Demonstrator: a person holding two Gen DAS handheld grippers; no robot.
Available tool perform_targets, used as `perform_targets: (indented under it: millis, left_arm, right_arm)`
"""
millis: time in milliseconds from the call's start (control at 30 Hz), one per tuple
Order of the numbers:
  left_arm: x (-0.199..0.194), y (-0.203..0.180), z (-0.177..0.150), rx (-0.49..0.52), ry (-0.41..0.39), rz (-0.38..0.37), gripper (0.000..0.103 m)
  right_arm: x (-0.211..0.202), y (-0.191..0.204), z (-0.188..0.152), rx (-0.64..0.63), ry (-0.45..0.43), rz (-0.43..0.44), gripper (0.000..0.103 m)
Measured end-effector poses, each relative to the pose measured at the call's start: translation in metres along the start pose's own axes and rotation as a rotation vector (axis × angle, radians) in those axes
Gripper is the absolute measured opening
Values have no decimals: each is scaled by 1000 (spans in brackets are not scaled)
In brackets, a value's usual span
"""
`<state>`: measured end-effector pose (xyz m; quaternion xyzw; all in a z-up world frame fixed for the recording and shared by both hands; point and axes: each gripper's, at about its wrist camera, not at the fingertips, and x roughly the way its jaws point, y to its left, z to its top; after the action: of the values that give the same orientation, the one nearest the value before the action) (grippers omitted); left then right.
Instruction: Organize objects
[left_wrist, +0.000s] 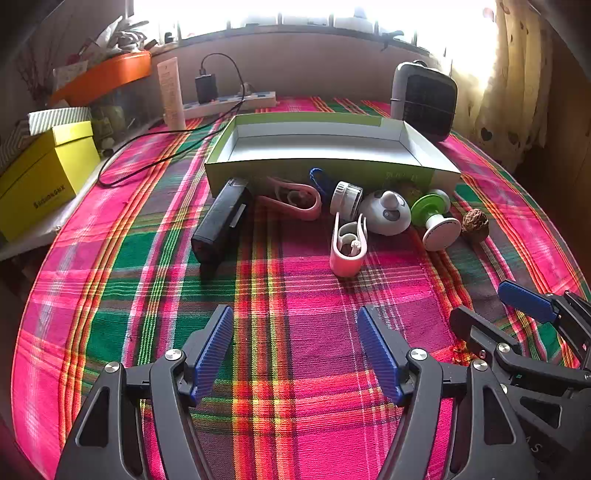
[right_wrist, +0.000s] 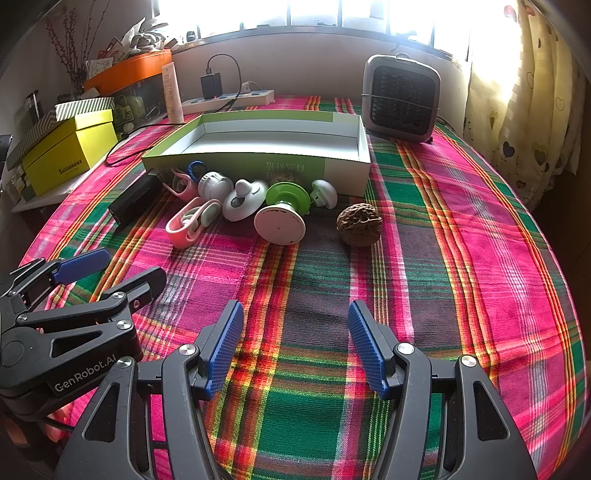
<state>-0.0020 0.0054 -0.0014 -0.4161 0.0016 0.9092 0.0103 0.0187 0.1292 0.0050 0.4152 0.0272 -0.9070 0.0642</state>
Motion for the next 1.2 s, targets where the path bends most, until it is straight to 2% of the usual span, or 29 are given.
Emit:
perform_targets:
  millis: [767,1033,1100,1200]
  left_arm:
    - [1,-1,1,17,3,-8,70]
    - [0,6,1,101,7,-74,70]
    - [0,10,2,107,12,-78,70]
    - [-2,22,4,85,8,-83,70]
  right_arm:
    - [0,2,0,-2,1,1,60]
    - [1,1,4,6,7,57,60]
    - [2,-3,9,21,7,94,60]
    - [2,-4,16,21,-15,98,60]
